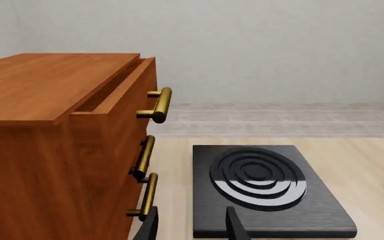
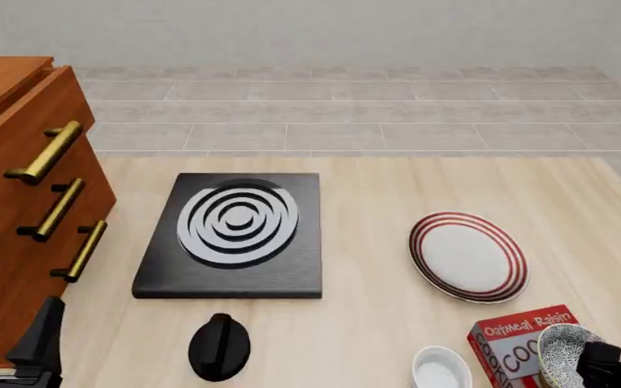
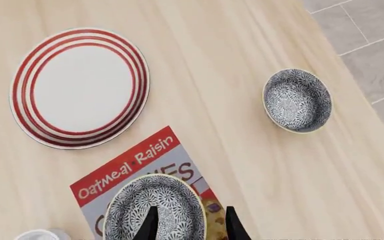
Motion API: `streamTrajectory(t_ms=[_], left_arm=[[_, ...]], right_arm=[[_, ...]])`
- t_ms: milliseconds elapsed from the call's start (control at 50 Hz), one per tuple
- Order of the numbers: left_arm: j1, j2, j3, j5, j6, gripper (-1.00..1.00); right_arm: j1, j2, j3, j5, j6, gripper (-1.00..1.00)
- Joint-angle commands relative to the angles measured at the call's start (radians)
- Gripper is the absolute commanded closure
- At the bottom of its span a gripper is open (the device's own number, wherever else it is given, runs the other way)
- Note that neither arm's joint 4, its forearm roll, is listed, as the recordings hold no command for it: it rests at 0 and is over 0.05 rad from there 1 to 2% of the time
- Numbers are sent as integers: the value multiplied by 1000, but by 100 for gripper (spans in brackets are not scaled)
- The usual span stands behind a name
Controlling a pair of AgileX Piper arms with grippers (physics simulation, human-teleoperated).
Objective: Pick the akita bowl on the cookies box and place it on the plate.
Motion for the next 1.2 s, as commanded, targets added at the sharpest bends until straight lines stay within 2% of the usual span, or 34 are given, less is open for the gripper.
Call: streamTrajectory(t_ms=[20,1200], left_arm=[[0,0,0,0,0,-100],[0,0,0,0,0,-100]], right_arm=[[-4,6,12,-10,2,-100],[12,89,89,-132,34,-100]])
